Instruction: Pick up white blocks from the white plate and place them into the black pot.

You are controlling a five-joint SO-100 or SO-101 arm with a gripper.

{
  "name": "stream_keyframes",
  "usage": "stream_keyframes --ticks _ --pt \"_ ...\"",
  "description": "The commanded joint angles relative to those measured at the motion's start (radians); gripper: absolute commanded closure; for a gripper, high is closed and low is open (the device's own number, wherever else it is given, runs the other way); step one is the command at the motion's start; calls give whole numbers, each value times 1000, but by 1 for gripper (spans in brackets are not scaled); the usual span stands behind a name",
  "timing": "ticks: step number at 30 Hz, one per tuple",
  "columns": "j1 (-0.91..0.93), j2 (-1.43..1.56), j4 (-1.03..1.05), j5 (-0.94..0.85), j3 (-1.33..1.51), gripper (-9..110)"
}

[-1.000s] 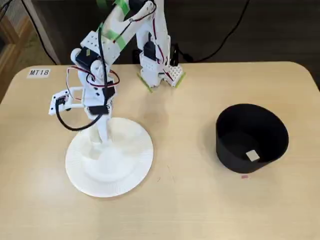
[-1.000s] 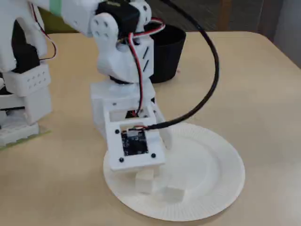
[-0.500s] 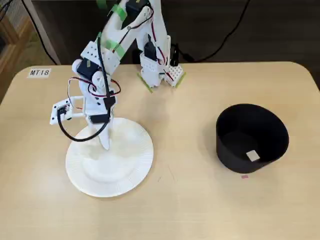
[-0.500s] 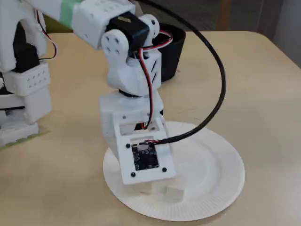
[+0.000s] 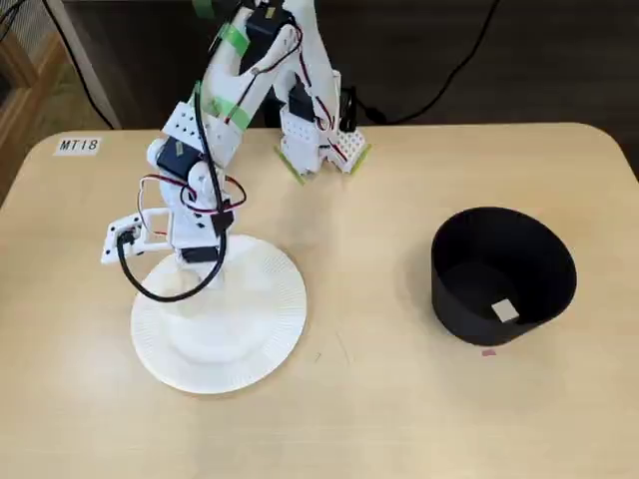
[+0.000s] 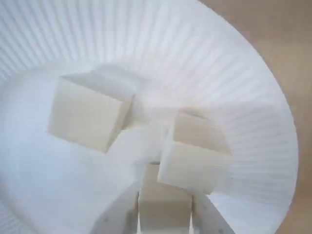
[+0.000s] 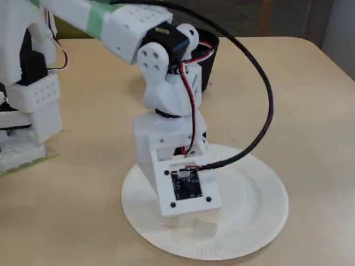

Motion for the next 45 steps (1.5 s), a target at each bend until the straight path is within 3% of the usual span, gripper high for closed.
stream_keyframes --ticks 1,5,12,17,24,30,45 --pt "-38 107 2 69 -51 104" --pt "-127 365 -32 288 -52 104" --pt "-520 744 -175 699 -52 104" --pt "-853 831 -318 699 -26 104" --pt "-1200 755 -419 532 18 104" --pt "-1253 675 -502 459 176 104" --pt "-1181 568 -512 488 291 104"
